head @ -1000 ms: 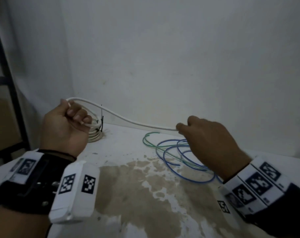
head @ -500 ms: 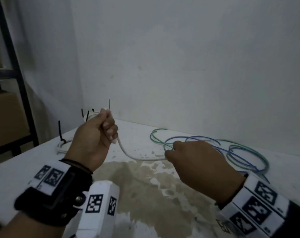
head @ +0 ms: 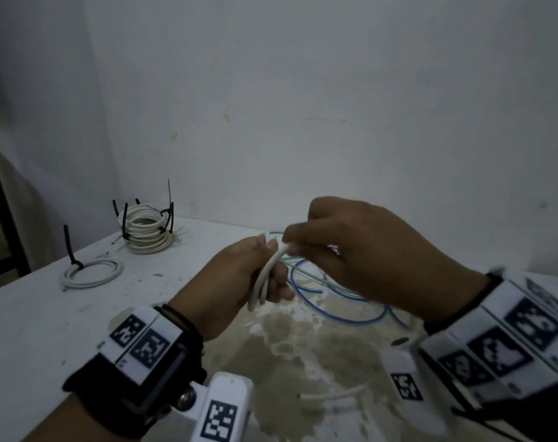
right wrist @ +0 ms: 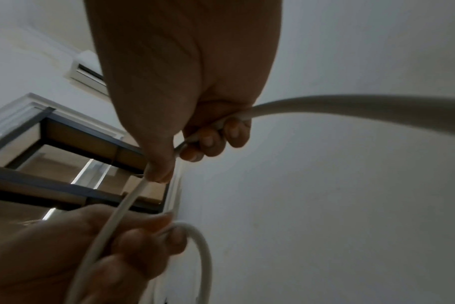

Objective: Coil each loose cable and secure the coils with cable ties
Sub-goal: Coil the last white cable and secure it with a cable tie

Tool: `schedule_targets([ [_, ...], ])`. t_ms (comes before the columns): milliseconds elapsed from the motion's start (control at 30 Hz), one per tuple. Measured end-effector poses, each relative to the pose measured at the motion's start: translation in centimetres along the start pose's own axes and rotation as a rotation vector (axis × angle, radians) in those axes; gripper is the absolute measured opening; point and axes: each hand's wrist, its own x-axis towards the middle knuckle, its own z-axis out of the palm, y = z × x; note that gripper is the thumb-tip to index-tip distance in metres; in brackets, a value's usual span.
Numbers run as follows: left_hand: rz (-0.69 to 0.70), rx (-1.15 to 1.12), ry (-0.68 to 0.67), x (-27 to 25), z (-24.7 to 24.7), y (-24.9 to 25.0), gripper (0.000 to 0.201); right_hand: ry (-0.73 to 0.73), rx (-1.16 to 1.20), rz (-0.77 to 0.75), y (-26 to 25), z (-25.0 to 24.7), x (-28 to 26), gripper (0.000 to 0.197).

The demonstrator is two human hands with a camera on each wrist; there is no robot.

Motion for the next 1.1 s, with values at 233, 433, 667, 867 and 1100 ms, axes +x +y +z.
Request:
schedule_targets([
  [233,-0.173,-0.205,-0.201,-0.5,1.2,0.3,0.018,0.1,0.188,0.26,4.0,0.5,-1.1,0.026],
  [433,-0.264,-0.411,-0.272,-0.2,1.7,0.3,0.025,0.024,0.264,0.344,4.4,1.4,-2.2,0.017],
  [667,-0.28,-0.446,-0.245,0.1,1.4,0.1,0.035,0.066,0.52,0.517,3.6,3.7,-3.8,0.022],
  [867,-0.246,-0.376,-0.209,0.1,1.4,0.2,0.033,0.08,0.654,0.551,2.9,4.1,-3.9,0.028],
  [1100,-0.11,-0.378,-0.231,0.5,2.1,2.8,0.04,0.163,0.576,0.416,2.7,1.0,-2.0,0.028],
])
